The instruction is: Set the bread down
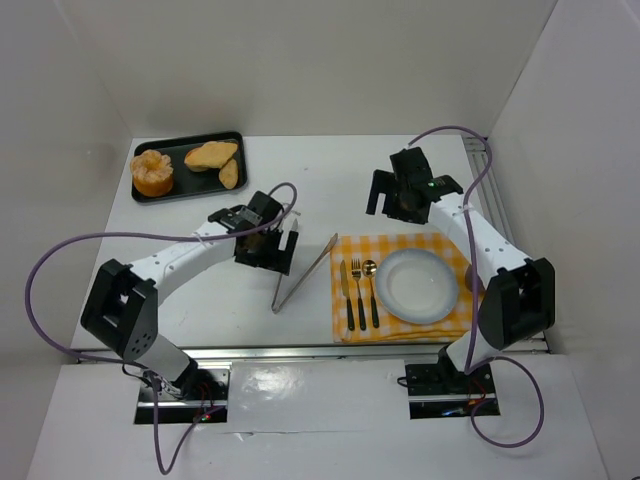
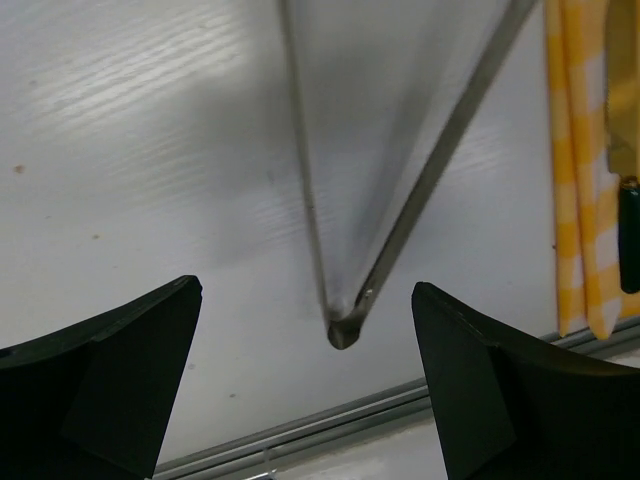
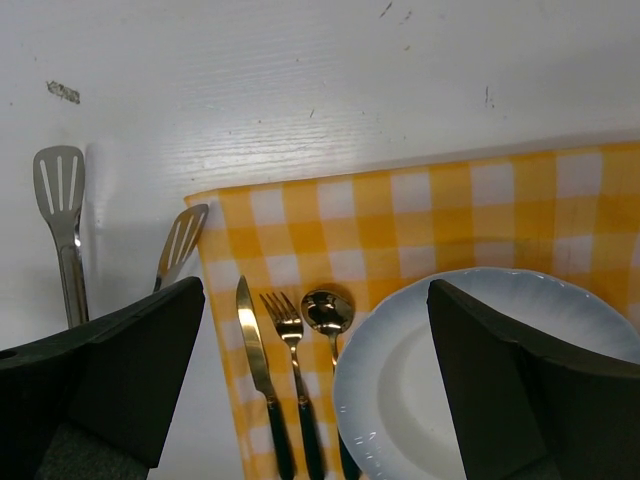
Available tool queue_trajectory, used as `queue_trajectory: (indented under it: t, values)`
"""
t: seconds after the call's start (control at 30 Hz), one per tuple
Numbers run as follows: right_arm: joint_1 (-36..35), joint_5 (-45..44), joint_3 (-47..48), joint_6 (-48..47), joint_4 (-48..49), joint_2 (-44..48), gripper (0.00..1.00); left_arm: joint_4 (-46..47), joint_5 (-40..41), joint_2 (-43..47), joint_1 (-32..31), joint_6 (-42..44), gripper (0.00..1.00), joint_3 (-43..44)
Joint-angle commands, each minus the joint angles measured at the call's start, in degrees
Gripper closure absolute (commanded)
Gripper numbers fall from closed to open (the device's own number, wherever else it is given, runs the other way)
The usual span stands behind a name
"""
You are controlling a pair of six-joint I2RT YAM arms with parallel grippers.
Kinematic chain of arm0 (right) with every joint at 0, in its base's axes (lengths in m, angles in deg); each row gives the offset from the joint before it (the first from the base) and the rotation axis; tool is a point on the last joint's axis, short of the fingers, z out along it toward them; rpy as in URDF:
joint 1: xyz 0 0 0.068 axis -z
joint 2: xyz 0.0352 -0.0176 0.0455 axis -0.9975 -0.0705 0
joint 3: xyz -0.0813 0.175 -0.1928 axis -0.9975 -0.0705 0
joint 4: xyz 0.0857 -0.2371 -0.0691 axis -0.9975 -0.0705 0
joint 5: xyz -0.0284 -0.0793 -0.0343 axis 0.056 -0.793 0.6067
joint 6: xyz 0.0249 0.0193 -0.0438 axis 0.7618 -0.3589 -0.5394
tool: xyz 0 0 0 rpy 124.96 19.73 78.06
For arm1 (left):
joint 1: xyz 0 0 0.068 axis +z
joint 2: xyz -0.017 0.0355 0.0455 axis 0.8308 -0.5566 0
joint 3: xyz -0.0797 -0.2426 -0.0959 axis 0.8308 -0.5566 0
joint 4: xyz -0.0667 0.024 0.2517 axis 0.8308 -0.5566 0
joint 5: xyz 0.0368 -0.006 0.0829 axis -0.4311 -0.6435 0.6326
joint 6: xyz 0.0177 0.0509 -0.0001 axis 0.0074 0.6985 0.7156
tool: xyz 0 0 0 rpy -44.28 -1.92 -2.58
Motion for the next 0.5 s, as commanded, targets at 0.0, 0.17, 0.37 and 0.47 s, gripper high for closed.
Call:
queue_trajectory:
  t: [0.0, 0.17, 0.37, 0.47]
  values:
    - [-0.3, 1.0, 0.9, 0.3, 2.6, -0.6, 0.00, 5.3, -2.0, 1.9, -4.4, -0.5, 0.00, -0.8]
    - [-0.3, 1.0, 0.9, 0.3, 2.6, -0.6, 0.00, 6.7, 2.8, -1.3, -8.5, -4.8, 0.00, -1.3]
    - [-0.3, 0.3, 0.3, -0.2, 2.6, 0.4, 0.00, 8.8, 4.5, -5.6, -8.5, -4.7, 0.00, -1.8]
    - [-0.3, 0.3, 0.3, -0.2, 2.0, 0.4, 0.00, 9.3, 5.2, -8.0, -8.5, -4.6, 0.00, -1.8]
